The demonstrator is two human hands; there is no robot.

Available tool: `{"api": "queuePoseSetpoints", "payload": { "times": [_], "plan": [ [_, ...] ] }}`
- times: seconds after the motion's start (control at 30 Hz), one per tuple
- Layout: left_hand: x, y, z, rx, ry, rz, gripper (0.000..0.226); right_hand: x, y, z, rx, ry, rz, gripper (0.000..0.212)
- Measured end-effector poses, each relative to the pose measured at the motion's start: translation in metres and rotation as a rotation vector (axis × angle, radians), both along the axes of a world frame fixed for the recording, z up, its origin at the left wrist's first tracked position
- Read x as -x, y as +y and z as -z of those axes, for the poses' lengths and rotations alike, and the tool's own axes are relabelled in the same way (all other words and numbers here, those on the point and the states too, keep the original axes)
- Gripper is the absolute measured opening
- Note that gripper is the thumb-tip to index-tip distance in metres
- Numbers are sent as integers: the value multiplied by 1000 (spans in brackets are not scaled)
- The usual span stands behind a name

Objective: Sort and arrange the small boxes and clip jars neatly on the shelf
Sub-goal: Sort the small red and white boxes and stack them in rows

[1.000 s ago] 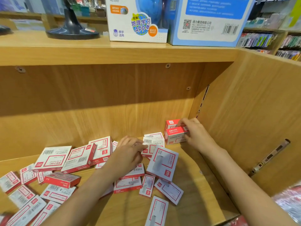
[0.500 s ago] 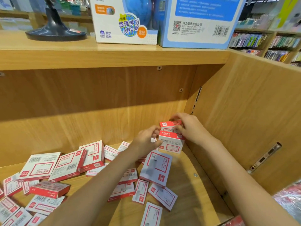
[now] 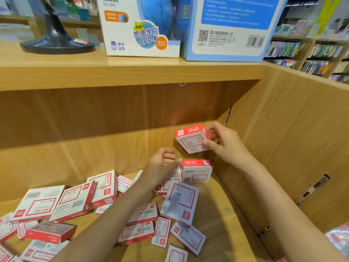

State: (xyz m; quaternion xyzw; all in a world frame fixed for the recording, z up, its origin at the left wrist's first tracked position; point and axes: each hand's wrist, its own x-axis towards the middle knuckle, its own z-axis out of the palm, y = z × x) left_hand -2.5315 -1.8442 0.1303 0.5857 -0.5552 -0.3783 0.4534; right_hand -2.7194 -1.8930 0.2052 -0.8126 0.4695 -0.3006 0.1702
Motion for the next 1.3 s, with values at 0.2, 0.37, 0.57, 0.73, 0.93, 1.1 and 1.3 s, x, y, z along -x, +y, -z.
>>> {"api": "queuePoseSetpoints", "payload": {
  "times": [0.2,0.37,0.57,0.73,0.93,1.1,1.3],
  "plan": [
    [13,-1,-15,167,170,78,31,-8,8,5,-170,-187,-157,33],
    [9,-5,-24,319,-257,-94,25,-5,16,12,60,-29,-86,48],
    [18,-13,-22,251,-287,-141,28,-5,18,18,313,167,58,43],
    [18,-18,-15,209,-316,-116,35,1,15,23,273,210,4,33],
    [24,-4,-31,412,-369,-127,23,-3,18,17,299,-10,140,25],
    [22,6,-38,590,-335,-119,28,-17,37,-3,-193,-633,76,10],
    [21,13,-30,695,-423,32,29,-34,36,4,-322,-568,247,40]
  ]
}}
